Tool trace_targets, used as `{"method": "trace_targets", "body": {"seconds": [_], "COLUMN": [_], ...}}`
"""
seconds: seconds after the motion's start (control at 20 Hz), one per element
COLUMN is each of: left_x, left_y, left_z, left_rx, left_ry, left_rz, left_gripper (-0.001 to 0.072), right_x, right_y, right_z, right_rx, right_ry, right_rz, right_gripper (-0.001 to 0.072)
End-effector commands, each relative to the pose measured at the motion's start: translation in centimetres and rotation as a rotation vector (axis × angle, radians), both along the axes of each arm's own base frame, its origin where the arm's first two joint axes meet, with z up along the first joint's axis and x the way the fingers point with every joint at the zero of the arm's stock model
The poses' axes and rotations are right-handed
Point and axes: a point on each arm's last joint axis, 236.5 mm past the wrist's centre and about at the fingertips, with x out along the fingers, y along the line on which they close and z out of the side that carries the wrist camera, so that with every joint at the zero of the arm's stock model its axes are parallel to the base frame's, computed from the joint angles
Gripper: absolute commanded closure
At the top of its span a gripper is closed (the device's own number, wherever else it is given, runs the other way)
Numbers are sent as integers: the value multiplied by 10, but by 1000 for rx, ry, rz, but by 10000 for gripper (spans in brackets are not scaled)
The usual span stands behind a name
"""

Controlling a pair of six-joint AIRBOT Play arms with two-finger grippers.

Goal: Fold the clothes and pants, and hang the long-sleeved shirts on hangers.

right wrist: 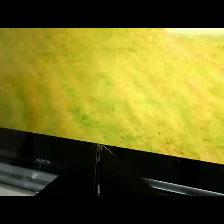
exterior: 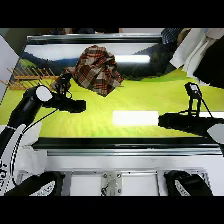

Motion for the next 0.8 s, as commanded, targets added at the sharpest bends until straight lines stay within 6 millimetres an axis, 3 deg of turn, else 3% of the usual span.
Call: {"method": "trace_targets", "body": {"seconds": [0.0,0.15,0.2,0.25,0.35,0.45,0.6,0.75], "left_x": [8,33,51,74,116,151,201,241], "left_y": [0,1,2,4,12,13,-6,-27], "left_z": [2,11,20,35,58,60,41,4], "left_rx": [-5,-17,-23,-27,-24,13,75,225], "left_ry": [-30,-136,-215,-324,-456,-486,-512,-553], "left_rz": [14,58,81,105,151,141,82,-36], "left_gripper": [686,663,363,-13,-13,-13,-13,-13], "right_x": [0,2,2,2,2,2,2,2], "right_y": [0,0,0,0,0,0,0,0], "right_z": [0,1,1,1,1,1,1,1], "right_rx": [0,3,3,3,3,3,3,3], "right_ry": [1,-8,-9,-9,-9,-9,-8,-9], "right_rz": [1,-3,-3,-3,-3,-2,-2,-3], "right_gripper": [682,682,682,682,682,682,682,682]}}
